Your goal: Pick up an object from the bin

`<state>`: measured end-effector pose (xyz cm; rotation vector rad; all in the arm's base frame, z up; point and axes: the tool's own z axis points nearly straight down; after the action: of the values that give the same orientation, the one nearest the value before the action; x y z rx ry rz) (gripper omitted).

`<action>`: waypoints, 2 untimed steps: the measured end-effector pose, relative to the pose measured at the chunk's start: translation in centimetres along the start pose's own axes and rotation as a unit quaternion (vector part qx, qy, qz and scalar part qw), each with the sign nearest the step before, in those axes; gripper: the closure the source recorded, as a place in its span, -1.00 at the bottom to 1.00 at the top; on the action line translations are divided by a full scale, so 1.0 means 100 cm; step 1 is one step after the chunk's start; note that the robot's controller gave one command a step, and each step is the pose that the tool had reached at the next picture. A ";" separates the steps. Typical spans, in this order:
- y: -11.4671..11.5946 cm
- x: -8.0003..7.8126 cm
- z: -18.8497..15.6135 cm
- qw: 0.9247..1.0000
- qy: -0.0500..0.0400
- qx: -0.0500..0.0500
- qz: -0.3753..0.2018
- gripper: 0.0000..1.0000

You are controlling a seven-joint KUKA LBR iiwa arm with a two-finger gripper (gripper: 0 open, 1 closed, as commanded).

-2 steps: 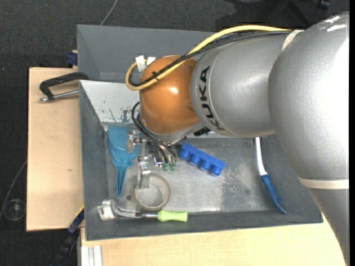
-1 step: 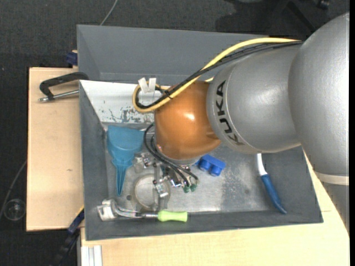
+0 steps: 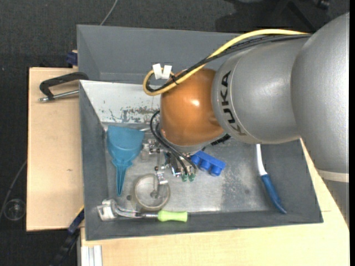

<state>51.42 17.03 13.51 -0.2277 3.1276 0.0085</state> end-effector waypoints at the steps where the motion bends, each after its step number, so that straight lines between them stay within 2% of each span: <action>1: -0.015 0.013 0.059 0.997 0.002 0.000 -0.083 -1.00; 2: -0.005 0.014 0.062 0.999 0.000 0.001 -0.048 1.00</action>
Offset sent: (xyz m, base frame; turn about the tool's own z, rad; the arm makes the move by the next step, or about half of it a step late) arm -0.0149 -0.0062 -0.0651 -0.0960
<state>50.09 16.36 7.33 -0.3773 3.1131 0.0058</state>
